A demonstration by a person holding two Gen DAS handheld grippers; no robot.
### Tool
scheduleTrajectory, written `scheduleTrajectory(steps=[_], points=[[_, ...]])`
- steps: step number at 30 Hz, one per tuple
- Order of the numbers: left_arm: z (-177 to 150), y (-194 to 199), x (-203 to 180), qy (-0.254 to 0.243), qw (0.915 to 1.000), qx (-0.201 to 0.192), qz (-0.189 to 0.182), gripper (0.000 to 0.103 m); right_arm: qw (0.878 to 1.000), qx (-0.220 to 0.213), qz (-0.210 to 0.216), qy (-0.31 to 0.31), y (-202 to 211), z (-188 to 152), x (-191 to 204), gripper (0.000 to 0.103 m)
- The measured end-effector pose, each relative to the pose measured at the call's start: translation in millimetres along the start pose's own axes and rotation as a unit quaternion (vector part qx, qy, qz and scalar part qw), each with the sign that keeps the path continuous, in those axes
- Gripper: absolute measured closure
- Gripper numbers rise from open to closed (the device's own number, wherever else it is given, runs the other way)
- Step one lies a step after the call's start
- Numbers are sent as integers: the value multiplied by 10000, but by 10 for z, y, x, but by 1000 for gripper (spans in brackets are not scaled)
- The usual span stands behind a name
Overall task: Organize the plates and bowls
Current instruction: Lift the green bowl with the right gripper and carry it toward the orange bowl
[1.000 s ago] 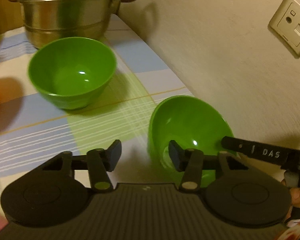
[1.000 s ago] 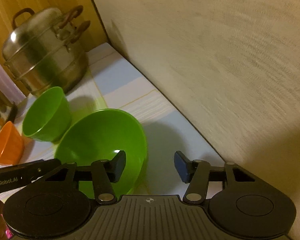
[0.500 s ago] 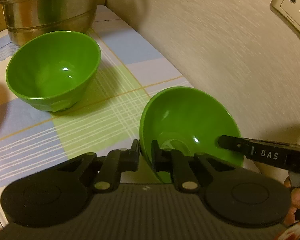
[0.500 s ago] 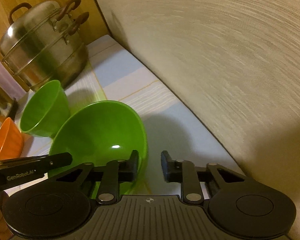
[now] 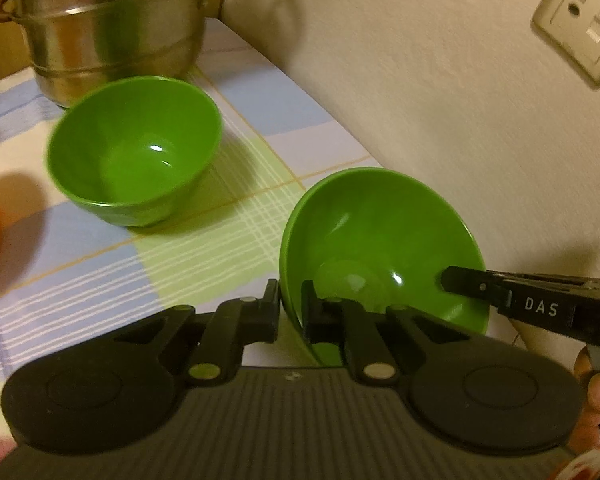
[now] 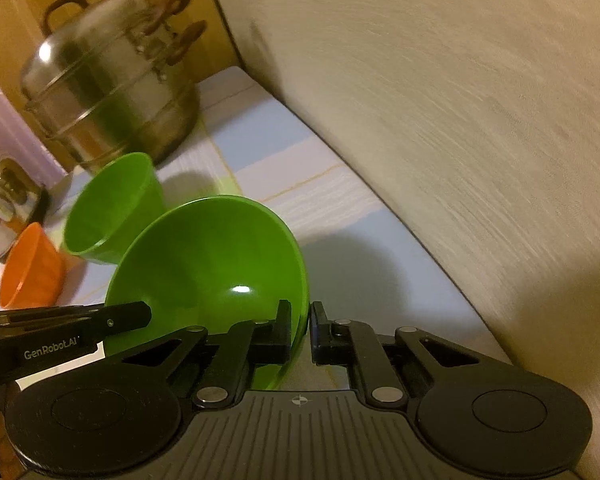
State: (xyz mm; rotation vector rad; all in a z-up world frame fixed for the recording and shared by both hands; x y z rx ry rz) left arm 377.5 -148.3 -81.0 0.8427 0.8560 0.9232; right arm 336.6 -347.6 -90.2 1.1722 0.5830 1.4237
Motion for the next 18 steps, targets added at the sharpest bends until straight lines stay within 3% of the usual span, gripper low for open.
scheduleTrajectory(steps=[8, 18], points=[[-10, 646, 452, 300, 9984, -258, 403, 94, 9986, -27, 416, 332, 188, 122, 685, 94], [46, 1407, 1563, 940, 9891, -446, 1046, 95, 9896, 113, 1058, 968, 80, 427, 2074, 94]])
Point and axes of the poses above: each gripper's, at about its wrist camera, not at the fingertips, and y roughly against the way its jaws point, x to its left, z to its top, the point moved 2 cm from there along -y, roughly the way its jaws point, and after that the axes turned 10 degrees about x, right-handed, at the moved point
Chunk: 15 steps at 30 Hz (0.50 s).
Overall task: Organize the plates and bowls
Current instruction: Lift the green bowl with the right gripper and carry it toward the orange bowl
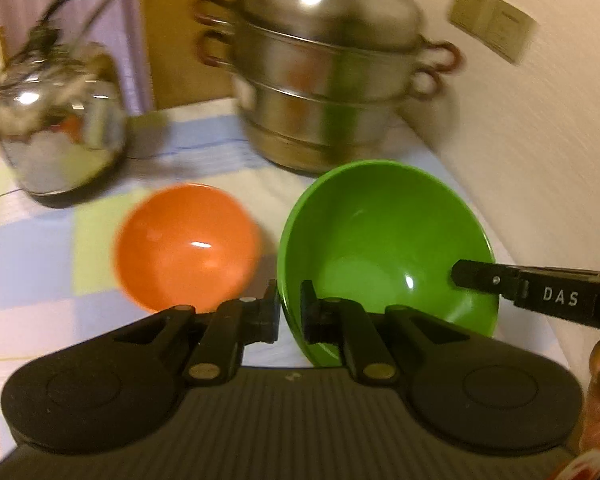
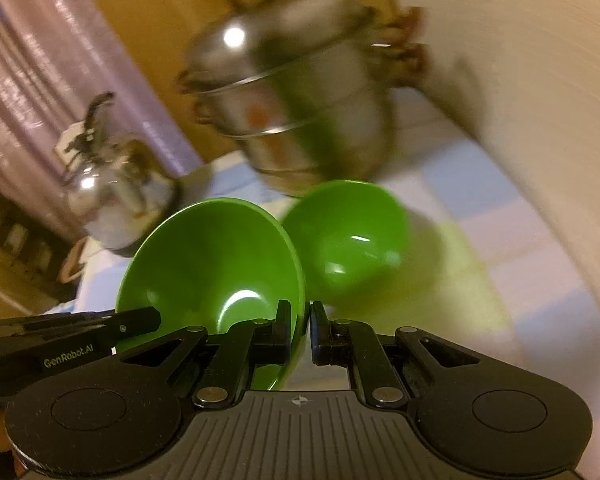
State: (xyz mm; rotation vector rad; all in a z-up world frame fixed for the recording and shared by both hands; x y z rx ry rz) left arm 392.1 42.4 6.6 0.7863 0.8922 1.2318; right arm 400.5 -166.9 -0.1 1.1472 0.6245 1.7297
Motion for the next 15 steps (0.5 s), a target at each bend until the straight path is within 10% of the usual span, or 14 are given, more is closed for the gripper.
scheduleTrajectory(steps=[15], points=[[412, -281, 1227, 673, 9970, 38, 382, 94, 9973, 553, 267, 412, -1120, 696, 806, 95]])
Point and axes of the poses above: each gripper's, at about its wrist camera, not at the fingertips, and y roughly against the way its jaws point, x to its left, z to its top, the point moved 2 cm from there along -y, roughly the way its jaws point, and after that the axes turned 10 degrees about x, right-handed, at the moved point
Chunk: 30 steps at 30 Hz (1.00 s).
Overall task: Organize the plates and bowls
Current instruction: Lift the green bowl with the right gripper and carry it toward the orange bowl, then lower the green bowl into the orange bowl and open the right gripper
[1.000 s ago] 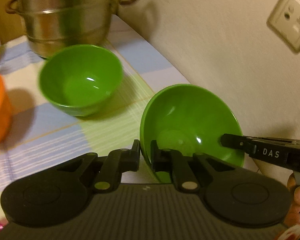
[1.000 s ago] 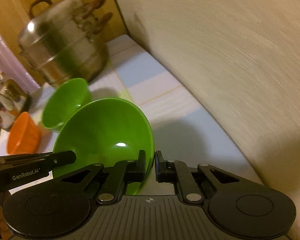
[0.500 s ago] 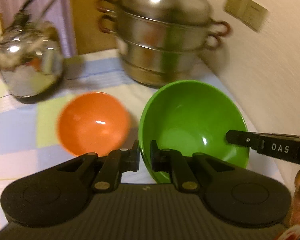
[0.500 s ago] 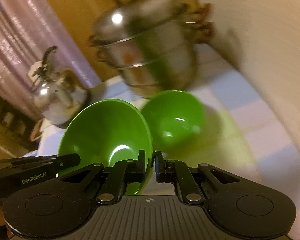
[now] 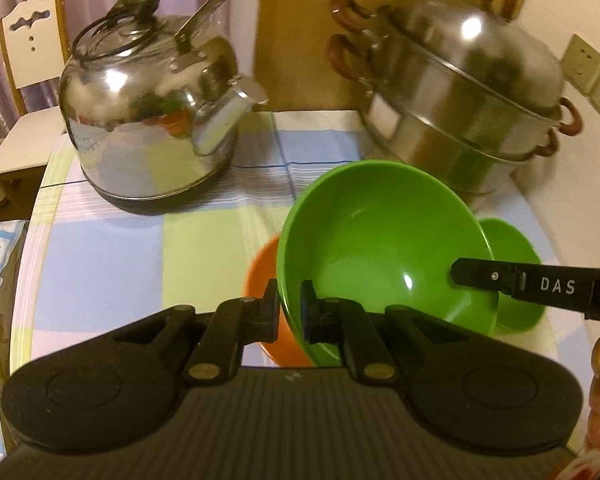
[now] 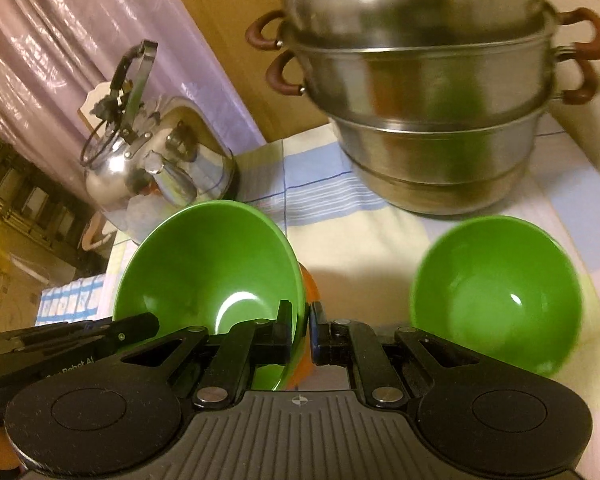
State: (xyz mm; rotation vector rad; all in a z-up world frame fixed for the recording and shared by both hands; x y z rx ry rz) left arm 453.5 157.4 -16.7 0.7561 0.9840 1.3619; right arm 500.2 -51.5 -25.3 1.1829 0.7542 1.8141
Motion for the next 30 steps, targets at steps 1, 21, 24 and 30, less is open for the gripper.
scheduleTrajectory(steps=[1, 21, 24, 30], points=[[9, -38, 33, 26, 10000, 11, 21, 94, 10000, 33, 25, -1, -42, 18, -7, 95], [-89, -600, 336, 221, 9992, 321, -21, 95, 9988, 468, -122, 101, -626, 77, -49, 95], [-96, -616, 350, 227, 9992, 320, -57, 95, 9987, 443, -197, 173, -639, 85, -20, 95], [-94, -620, 340, 213, 9993, 311, -59, 94, 9986, 443, -197, 192, -621, 59, -20, 95]])
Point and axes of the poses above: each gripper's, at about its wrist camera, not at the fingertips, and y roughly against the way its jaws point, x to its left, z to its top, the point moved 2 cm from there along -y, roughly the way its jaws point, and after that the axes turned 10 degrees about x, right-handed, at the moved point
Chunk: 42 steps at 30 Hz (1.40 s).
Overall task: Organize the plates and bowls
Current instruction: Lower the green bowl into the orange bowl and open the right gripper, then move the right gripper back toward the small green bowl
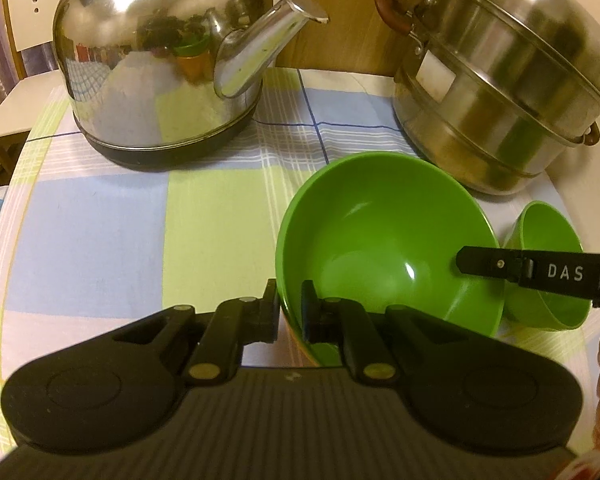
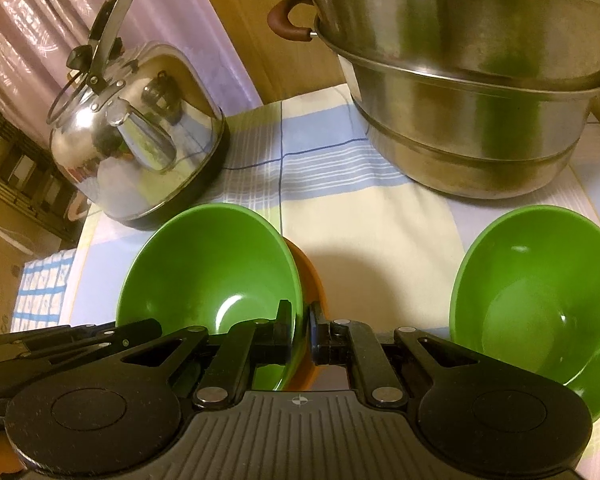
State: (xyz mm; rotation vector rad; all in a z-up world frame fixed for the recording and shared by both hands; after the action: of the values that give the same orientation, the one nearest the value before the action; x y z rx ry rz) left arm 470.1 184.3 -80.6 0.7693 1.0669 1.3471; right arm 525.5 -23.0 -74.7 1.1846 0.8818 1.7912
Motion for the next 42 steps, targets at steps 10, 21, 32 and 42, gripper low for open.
scheduleTrajectory(steps=[10, 21, 32, 42], points=[[-43, 15, 35, 72, 9999, -93, 29, 78, 9995, -245, -57, 208, 51, -48, 32, 79], [-144, 258, 71, 188, 9990, -413, -1, 75, 9986, -502, -2, 178, 259, -150, -61, 37], [-701, 862, -248, 148, 9957, -895, 160, 39, 9981, -590, -78, 179, 815, -869, -155, 37], [-1541, 1379, -771, -72, 9925, -1195, 239, 10, 9962, -701, -496, 128, 1464, -1703, -192, 36]])
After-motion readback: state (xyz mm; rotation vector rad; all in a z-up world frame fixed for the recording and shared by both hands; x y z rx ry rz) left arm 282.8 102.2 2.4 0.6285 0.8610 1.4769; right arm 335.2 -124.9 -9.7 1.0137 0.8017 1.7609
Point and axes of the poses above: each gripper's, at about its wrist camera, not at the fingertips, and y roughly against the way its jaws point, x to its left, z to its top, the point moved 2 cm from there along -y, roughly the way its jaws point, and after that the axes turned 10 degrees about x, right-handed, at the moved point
